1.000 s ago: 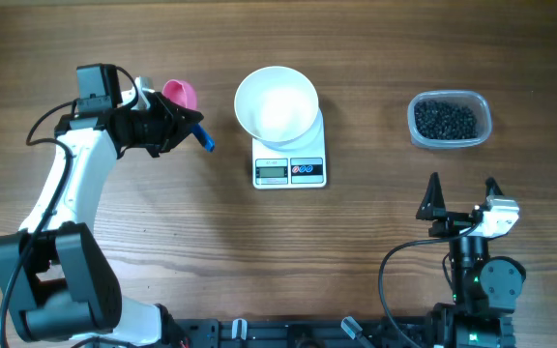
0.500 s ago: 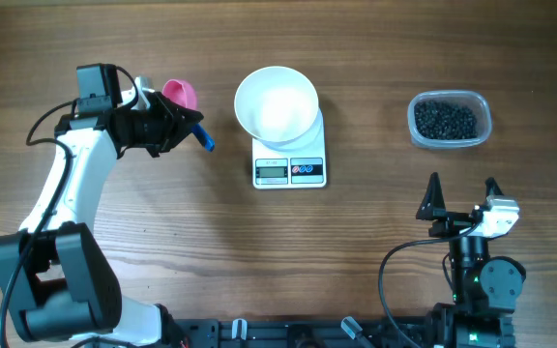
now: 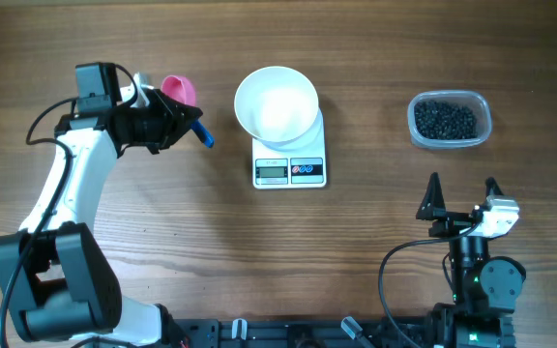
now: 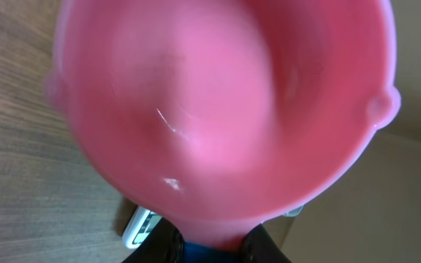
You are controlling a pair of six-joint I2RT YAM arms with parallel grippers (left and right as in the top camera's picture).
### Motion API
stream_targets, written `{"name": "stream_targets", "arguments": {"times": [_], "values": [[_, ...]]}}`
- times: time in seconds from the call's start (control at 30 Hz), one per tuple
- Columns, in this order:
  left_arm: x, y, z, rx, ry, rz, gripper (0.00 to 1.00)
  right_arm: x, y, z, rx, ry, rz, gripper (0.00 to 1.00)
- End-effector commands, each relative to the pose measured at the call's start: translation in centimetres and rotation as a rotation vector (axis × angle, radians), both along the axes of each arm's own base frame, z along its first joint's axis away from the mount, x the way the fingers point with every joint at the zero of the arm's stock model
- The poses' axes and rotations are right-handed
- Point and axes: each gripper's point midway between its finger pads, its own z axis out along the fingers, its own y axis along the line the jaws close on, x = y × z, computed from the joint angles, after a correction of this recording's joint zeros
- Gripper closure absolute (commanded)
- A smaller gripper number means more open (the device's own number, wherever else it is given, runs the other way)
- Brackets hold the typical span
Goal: Scoop item into bowl and weigh 150g on scale
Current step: 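Hold the raised pink scoop with the left gripper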
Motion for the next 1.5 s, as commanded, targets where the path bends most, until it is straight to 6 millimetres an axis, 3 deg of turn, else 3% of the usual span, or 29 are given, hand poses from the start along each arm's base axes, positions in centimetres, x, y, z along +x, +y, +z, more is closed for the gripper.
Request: {"name": "stream_targets", "arguments": {"times": [0.0,0.07,0.23,1.47], "values": [[0.5,-0.1,1.6,-0.014,-0.032,0.013,0.96,-0.1,-0.2,0.2,0.001,-0.010,-0.013,0.00],[0.5,-0.1,1.6,-0.014,-0.033,0.013,0.96,0.0,0.0,0.2,0.006,-0.008,-0.003,0.00],[0.6,0.1,1.6,-0.004,-0.036,0.019,0.96,-0.1,-1.8,-0.4,0.005,0.019,-0.075,0.00],[1.2,0.4,1.8,0.016,-0.068,0.029,0.96,-0.1,-1.8,-0.5,0.006,0.023,-0.075,0.00]]}}
